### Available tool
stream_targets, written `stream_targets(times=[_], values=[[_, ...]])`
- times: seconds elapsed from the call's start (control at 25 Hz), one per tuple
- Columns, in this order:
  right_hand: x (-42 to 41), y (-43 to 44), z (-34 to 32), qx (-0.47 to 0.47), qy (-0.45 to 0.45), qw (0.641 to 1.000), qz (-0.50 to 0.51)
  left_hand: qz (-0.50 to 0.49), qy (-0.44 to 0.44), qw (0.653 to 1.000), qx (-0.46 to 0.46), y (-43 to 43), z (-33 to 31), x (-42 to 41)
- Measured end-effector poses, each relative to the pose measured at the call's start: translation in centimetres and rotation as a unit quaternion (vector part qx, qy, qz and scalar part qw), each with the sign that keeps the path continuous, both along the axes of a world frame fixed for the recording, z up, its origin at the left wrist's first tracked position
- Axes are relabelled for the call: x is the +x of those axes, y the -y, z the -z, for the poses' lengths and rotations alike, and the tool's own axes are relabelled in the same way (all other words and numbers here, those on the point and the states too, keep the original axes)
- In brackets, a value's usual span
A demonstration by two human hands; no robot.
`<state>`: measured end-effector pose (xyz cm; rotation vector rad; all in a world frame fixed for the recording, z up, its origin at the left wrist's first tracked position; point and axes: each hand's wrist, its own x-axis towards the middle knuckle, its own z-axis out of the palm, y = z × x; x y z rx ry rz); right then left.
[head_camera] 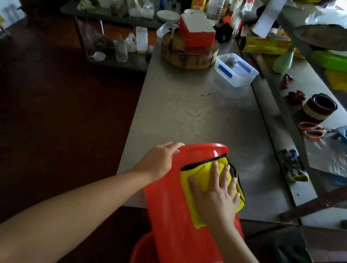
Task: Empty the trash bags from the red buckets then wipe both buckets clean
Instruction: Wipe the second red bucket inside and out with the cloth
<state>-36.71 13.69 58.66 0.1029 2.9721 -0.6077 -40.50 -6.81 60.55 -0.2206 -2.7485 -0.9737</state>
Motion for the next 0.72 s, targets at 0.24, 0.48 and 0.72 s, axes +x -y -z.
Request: stream_targets(times=[0.24,0.48,0.72], values=[[1.0,7.4,0.0,0.076,-0.122,0.981,-0.131,0.07,0.029,0.995,-0.067,2.5,-1.4,-0.6],[-2.3,1.7,0.3,-0.02,-0.068,0.995,-0.068,0.058,0.055,0.994,-0.081,4.0,-2.3,-1.1],[-3.8,-2.8,0.3,-0.17,0.077,0.982,0.019,0.059,0.058,0.991,-0.108,2.1,-2.0,0.8]])
